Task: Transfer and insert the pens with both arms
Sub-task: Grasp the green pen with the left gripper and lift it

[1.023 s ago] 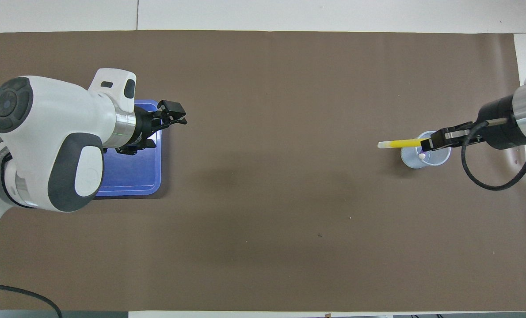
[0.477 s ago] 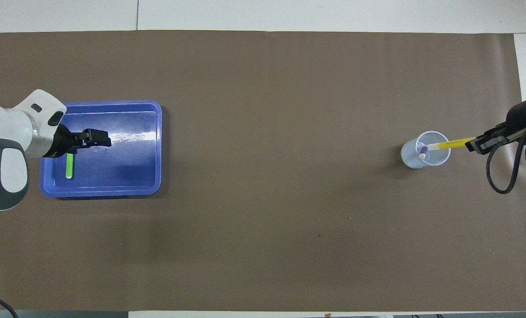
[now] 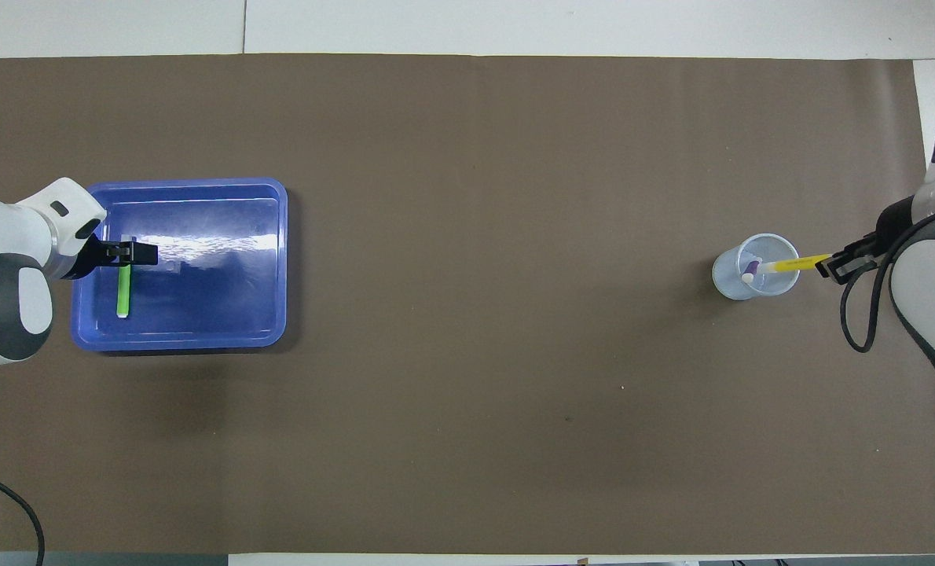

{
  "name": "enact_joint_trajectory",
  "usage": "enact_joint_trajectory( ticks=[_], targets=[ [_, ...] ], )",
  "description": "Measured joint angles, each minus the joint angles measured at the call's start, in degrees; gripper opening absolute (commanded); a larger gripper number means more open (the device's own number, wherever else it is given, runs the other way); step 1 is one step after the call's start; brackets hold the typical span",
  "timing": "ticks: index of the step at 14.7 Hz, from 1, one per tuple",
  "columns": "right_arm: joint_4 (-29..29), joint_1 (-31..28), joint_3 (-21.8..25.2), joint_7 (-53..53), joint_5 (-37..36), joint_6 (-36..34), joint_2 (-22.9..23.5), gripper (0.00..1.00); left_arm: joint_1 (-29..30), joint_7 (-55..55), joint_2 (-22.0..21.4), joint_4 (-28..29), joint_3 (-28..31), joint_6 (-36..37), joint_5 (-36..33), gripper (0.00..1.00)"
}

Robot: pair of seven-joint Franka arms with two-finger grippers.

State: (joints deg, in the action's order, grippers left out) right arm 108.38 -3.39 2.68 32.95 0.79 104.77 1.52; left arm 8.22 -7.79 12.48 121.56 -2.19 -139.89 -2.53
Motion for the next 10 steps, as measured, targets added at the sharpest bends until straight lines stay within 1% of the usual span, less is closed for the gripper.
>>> enact_joint_trajectory(
  ticks=[1, 2, 3, 4, 5, 6, 7, 8, 10],
  targets=[
    [0.1, -0.1, 0.0, 0.1, 0.0, 0.0, 0.0, 0.38, 0.7, -0.2, 1.0, 0.0, 0.0, -0.9, -0.6, 1.00],
    [0.1, -0.2, 0.0, 0.1, 0.0, 0.0, 0.0, 0.60, 1.1, -0.4, 1.8, 0.0, 0.0, -1.4, -0.8, 1.00],
    [0.1, -0.2, 0.0, 0.1, 0.0, 0.0, -0.1, 0.73, 1.1, -0.4, 2.3, 0.0, 0.0, -1.5, -0.8, 1.00],
    [0.1, -0.2, 0.0, 0.1, 0.0, 0.0, -0.1, 0.81, 1.1, -0.4, 2.6, 0.0, -0.2, -1.5, -0.8, 0.92],
    [0.1, -0.2, 0.0, 0.2, 0.0, 0.0, -0.1, 0.90, 1.1, -0.4, 2.6, 0.0, -0.3, -1.5, -0.8, 0.57],
    [0.0, -0.2, 0.0, 0.2, 0.0, 0.0, -0.2, 0.97, 1.1, -0.4, 2.6, 0.0, -0.4, -1.5, -0.8, 0.06],
    [-0.2, -0.2, -0.1, 0.2, 0.2, -0.2, -0.2, 1.00, 1.1, -0.3, 2.6, 0.0, -0.5, -1.4, -0.8, 0.00],
    [-0.7, -0.2, -0.1, 0.2, 1.7, -1.1, -0.3, 1.00, 1.1, -0.2, 2.6, 0.0, -0.6, -1.2, -0.8, 0.00],
    [-2.1, -0.2, -0.2, 0.2, 9.9, -3.9, -0.5, 1.00, 1.1, -0.1, 2.5, -0.3, -1.0, -0.7, -0.8, 0.00]
  ],
)
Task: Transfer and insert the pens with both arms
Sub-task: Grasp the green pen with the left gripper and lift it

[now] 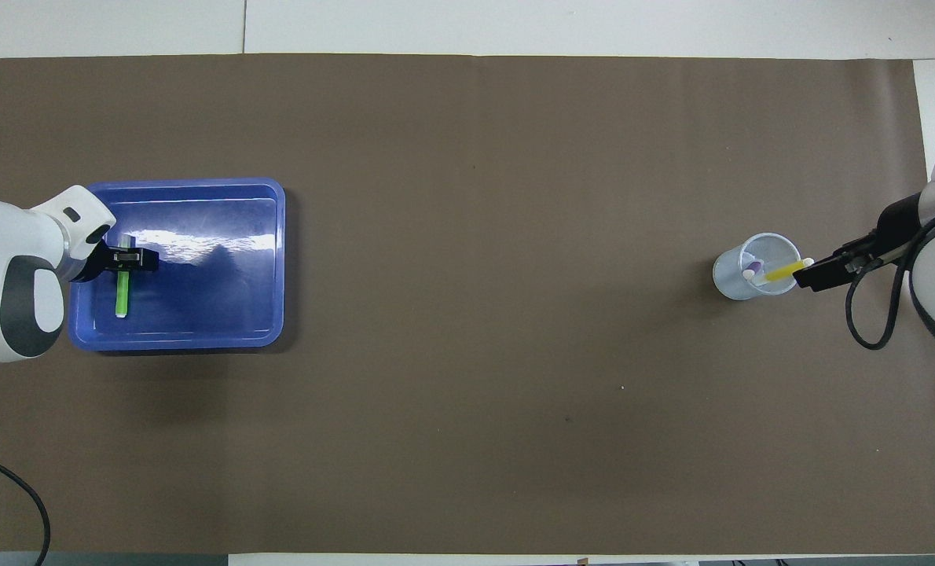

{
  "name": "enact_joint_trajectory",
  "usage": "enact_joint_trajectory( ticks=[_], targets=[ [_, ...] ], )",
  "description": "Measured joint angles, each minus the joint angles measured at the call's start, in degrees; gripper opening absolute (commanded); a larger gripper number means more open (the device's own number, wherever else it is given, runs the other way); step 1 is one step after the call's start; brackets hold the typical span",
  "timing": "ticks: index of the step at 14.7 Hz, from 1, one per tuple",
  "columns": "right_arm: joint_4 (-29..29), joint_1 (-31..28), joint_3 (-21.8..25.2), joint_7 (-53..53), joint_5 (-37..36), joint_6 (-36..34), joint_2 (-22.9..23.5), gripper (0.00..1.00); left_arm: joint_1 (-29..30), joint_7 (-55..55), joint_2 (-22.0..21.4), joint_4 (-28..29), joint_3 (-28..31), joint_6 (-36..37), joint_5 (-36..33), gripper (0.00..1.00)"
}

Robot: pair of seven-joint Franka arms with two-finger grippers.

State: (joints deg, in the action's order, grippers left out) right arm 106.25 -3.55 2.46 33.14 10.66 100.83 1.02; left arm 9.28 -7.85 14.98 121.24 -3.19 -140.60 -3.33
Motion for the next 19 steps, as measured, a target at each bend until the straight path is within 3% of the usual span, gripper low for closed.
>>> enact_joint_trajectory(
  ticks=[3, 6, 9, 13, 16, 19],
  targets=[
    [-0.6, 0.2, -0.3, -3.1, 12.3, -2.7, -0.5, 1.00, -0.1, 0.4, -0.4, -0.7, -0.2, 2.6, 0.0, 0.00],
    [-0.7, 1.3, -1.0, -15.1, 22.5, -4.2, -0.6, 1.00, -0.6, 3.1, -1.2, -1.6, -0.5, 7.3, 0.8, 0.00],
    [-0.7, 4.0, -1.1, -26.8, 28.9, -4.1, -0.6, 1.00, -3.7, 10.1, -2.8, -6.5, -0.7, 16.6, 4.6, 0.00],
    [0.0, 5.9, -1.2, -34.0, 34.4, -0.6, -0.7, 1.00, -10.2, 28.3, -5.7, -11.5, -0.9, 23.4, 10.0, 0.00],
    [5.6, 6.3, -1.1, -34.4, 44.9, 7.0, -2.1, 1.00, -16.4, 46.6, -6.8, -12.9, -1.0, 23.6, 14.3, 0.00],
    [9.4, 9.7, -1.3, -35.4, 48.7, 12.3, -3.7, 1.00, -25.2, 67.5, -6.8, -14.4, -1.3, 21.7, 15.2, 0.00]
  ],
)
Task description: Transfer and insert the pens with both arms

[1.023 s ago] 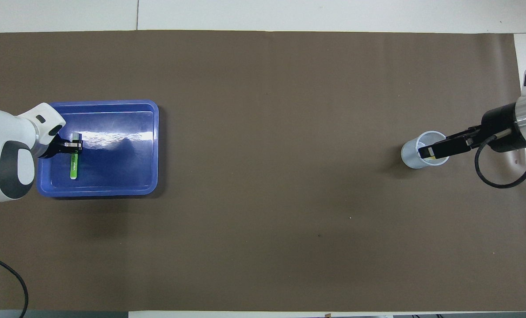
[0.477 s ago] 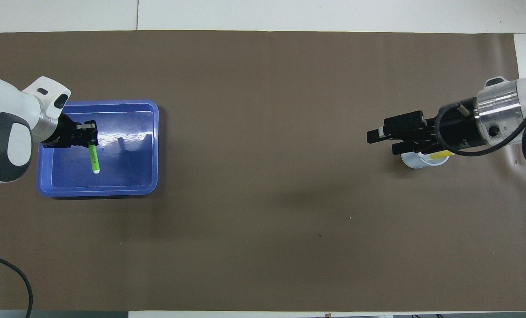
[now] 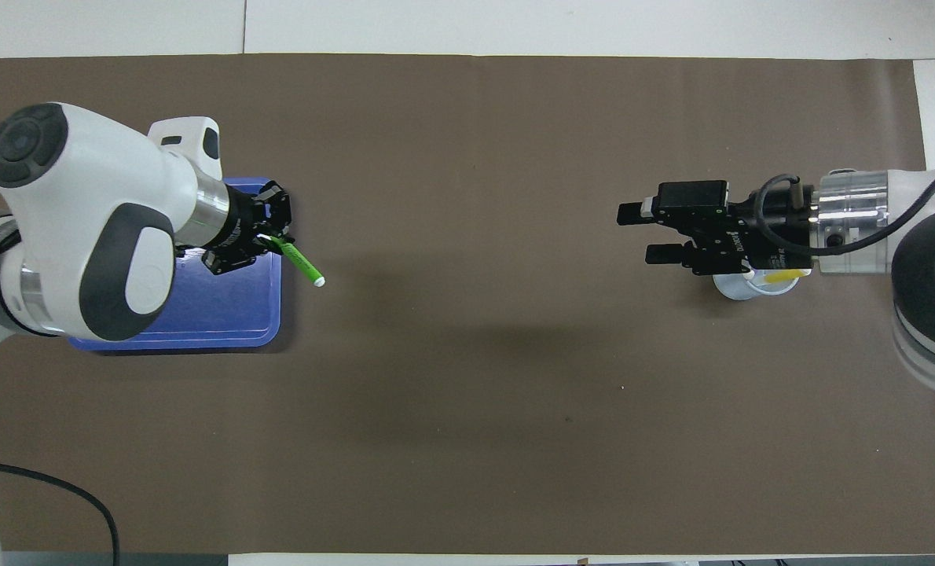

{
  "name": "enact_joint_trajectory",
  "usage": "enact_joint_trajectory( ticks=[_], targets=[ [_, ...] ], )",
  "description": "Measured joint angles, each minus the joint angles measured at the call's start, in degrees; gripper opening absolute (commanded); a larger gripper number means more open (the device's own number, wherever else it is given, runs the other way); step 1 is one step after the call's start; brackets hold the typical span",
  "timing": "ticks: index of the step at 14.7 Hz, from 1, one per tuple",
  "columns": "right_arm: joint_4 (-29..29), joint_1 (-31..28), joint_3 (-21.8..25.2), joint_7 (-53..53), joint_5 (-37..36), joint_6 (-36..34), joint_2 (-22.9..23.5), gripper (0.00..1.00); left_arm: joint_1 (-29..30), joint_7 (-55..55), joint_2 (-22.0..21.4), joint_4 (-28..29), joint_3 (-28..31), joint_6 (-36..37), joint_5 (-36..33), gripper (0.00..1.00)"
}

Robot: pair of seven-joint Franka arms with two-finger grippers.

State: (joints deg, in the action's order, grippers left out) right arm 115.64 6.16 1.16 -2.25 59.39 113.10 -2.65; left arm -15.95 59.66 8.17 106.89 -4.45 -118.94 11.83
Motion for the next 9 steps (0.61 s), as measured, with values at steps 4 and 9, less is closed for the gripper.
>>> enact_joint_trajectory(
  ticks=[4, 9],
  targets=[
    [4.1, 6.9, -0.2, -0.8, 6.9, 11.2, -0.8, 1.00, -8.7, 20.7, 0.3, -0.2, -0.1, -9.5, 4.2, 0.00],
    [6.7, 10.7, -0.4, -0.9, 8.4, 16.4, -0.8, 0.91, -13.2, 38.2, 2.3, -5.2, 0.0, -14.6, 6.4, 0.00]
  ],
)
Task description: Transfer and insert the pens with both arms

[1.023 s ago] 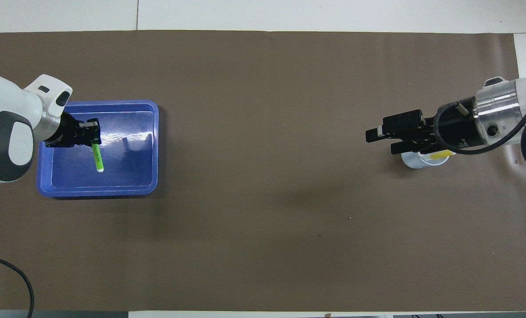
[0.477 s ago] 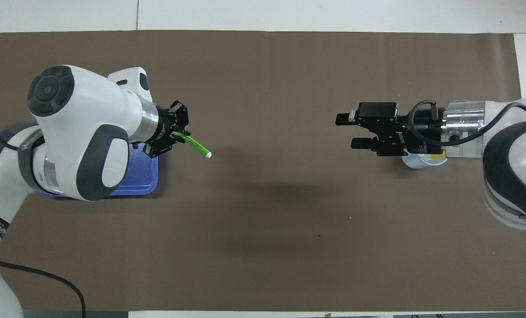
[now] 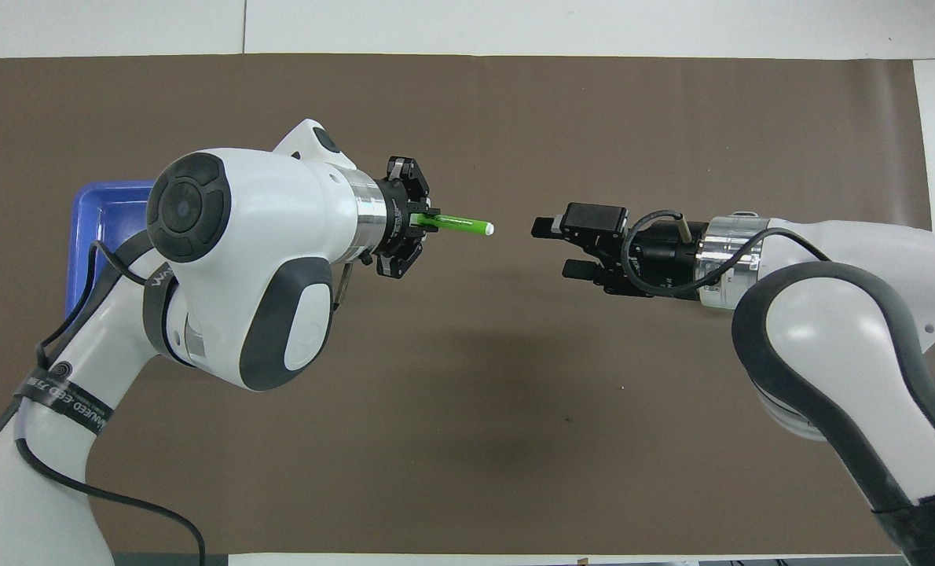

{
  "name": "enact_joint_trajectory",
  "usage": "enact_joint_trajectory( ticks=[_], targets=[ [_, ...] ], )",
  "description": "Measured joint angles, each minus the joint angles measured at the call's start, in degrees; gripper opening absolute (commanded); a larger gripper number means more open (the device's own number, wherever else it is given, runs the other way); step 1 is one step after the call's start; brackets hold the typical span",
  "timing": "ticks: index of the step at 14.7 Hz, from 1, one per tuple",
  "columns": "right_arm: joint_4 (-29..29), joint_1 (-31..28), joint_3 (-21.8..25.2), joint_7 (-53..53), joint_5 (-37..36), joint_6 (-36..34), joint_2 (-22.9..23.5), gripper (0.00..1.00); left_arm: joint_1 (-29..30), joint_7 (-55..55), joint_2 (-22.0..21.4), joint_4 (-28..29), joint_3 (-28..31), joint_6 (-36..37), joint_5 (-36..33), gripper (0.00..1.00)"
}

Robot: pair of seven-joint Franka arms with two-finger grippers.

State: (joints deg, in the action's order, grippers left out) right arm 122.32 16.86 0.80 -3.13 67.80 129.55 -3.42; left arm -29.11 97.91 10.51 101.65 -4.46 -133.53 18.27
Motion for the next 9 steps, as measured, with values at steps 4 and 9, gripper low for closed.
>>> enact_joint_trajectory(
  ticks=[4, 9],
  targets=[
    [0.8, 2.1, 0.0, 0.2, 3.2, 2.7, 0.1, 0.76, -3.3, 3.5, 1.1, -1.0, 0.0, -2.0, 0.2, 0.00],
    [0.8, 2.4, 0.0, 0.2, 3.3, 4.3, 0.2, 0.62, -5.4, 4.1, 1.3, -1.0, 0.0, -2.1, 0.2, 0.00]
  ],
)
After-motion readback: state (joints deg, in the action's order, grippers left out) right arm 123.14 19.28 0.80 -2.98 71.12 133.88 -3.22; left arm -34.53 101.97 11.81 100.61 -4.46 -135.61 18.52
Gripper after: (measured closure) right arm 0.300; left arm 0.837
